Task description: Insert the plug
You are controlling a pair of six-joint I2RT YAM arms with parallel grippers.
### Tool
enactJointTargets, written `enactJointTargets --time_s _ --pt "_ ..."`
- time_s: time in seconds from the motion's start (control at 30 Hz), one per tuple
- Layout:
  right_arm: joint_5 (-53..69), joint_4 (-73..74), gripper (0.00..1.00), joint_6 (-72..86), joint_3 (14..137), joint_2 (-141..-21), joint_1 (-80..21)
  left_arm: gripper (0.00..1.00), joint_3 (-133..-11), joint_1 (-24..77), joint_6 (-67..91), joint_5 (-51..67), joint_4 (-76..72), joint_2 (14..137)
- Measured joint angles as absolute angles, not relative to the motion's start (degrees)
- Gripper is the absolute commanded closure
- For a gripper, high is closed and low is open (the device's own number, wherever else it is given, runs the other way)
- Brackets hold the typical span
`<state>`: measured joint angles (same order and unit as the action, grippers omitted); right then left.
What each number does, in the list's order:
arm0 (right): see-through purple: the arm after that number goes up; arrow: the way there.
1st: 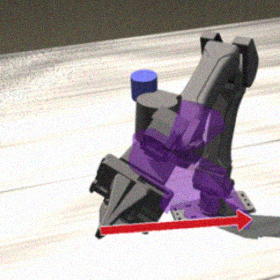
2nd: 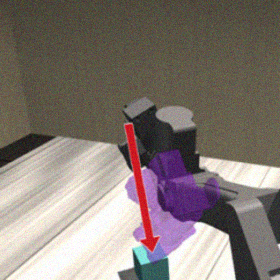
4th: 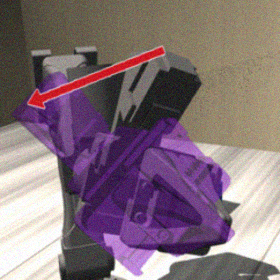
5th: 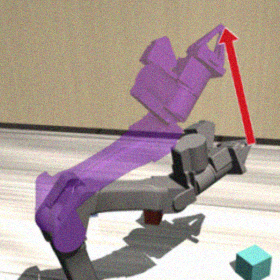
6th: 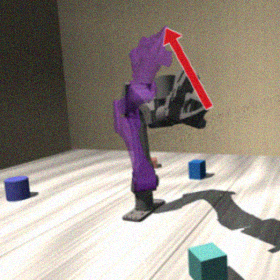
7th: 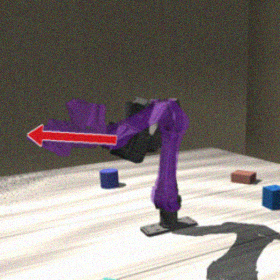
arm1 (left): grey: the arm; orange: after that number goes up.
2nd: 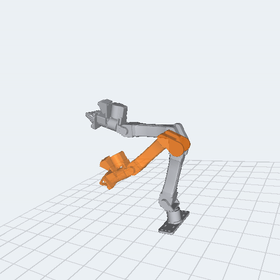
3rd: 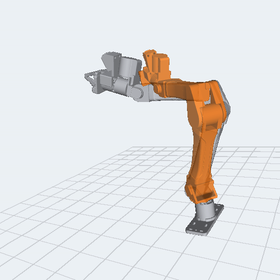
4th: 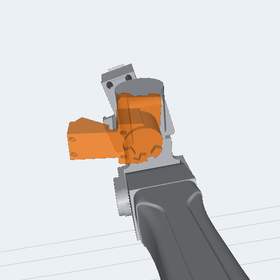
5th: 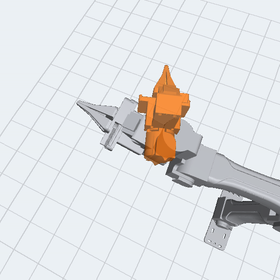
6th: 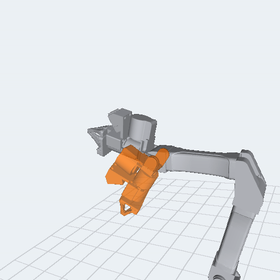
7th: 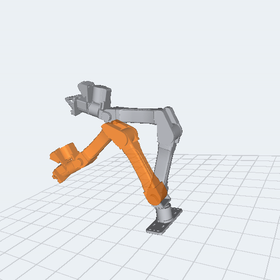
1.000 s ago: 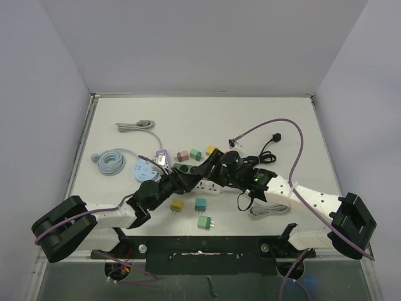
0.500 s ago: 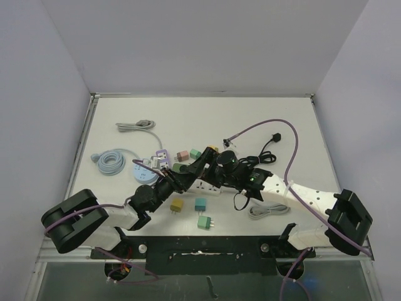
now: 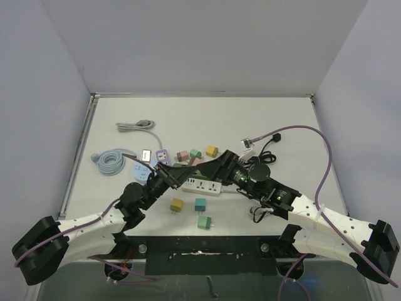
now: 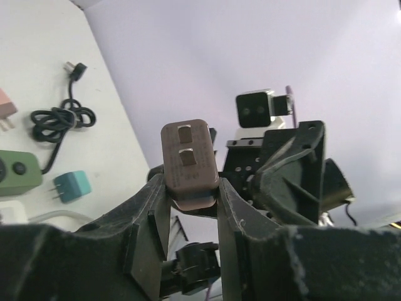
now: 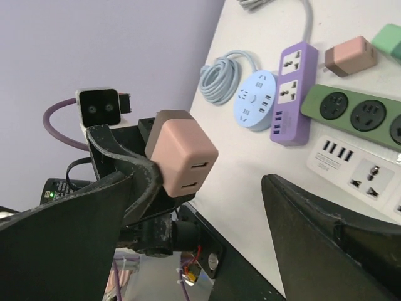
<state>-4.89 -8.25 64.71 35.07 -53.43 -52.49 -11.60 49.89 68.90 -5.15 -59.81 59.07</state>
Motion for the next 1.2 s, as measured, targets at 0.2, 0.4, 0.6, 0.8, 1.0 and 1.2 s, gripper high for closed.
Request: enactJointTargets --time_s 0.2,0.4,0.6,0.8,1.0,1.2 --pt "-3.1 -16.5 0.36 65.3 34.6 -55.4 -52.5 0.85 -15.0 49.8 74.6 -3.6 -52.1 52.6" --pt "-1.8 -25.6 0.51 67.9 33.3 -57.3 -52.6 0.86 -15.6 49.8 77.5 -2.2 -49.5 50.5" --pt "-0.5 -30.4 0.74 70.0 32.3 -58.9 -52.6 0.74 -15.6 49.8 78.2 -2.3 -49.2 49.5" --pt "-0.1 -29.8 0.83 68.1 32.2 -58.7 -52.5 0.30 -15.6 49.8 78.0 -2.7 -45.9 47.6" --pt "4.0 -12.4 0.82 57.4 40.5 -58.4 -48.1 0.29 -16.6 48.1 74.0 -5.3 -29.9 39.1" --pt "7.6 14.7 0.79 36.5 58.3 -60.4 -41.7 0.29 -23.9 46.0 62.0 -12.2 -3.6 28.1"
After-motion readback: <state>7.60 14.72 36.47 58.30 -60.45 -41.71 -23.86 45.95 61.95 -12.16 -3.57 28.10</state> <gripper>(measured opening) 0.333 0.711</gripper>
